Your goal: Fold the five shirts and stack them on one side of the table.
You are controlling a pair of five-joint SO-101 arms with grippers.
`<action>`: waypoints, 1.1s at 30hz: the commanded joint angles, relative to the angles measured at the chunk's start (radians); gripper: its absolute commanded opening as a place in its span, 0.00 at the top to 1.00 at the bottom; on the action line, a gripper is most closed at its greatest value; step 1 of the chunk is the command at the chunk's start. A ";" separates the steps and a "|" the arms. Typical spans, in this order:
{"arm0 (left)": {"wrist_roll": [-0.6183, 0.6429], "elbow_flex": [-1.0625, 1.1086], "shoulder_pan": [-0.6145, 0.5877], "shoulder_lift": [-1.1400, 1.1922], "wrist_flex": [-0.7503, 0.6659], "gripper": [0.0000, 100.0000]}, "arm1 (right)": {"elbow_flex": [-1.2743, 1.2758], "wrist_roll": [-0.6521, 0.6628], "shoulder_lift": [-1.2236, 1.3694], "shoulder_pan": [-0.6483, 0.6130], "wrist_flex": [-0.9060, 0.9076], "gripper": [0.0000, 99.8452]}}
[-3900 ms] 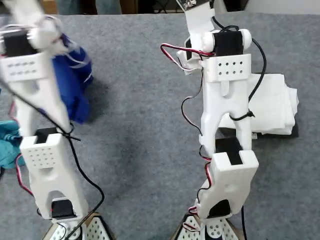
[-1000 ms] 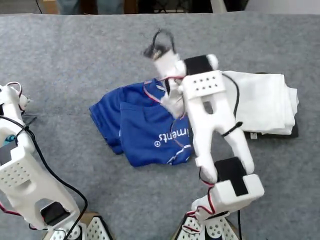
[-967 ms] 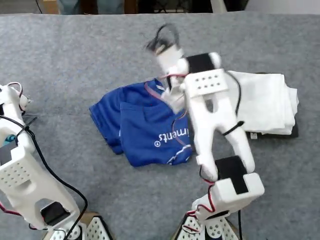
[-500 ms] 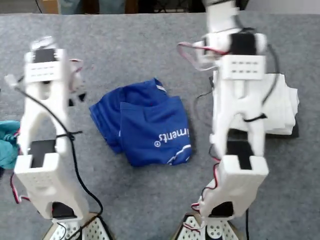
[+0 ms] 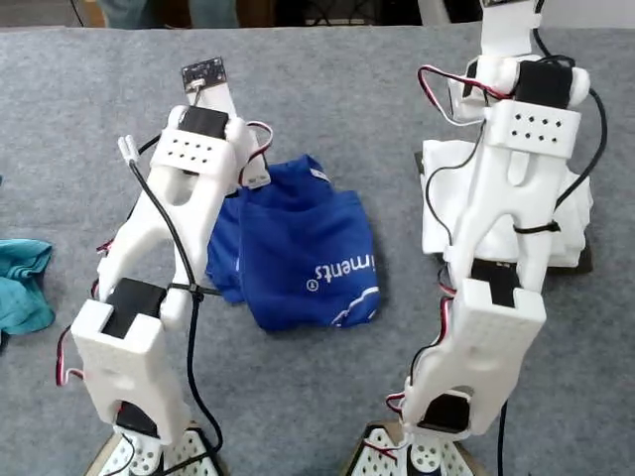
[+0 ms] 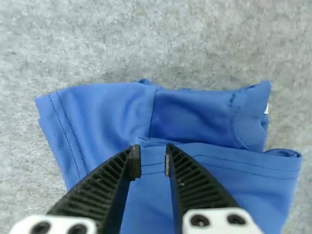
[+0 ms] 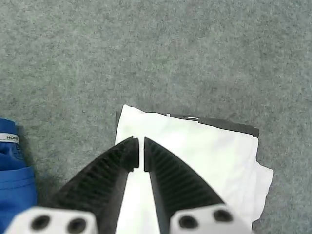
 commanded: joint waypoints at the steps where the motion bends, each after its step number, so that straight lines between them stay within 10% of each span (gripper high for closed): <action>1: 0.031 -0.001 0.008 -0.011 -0.006 0.89 | -0.051 0.005 -0.004 0.014 0.002 0.97; 33: -0.075 0.137 -0.016 -0.023 -0.041 0.78 | -0.050 0.005 -0.004 0.008 0.002 0.97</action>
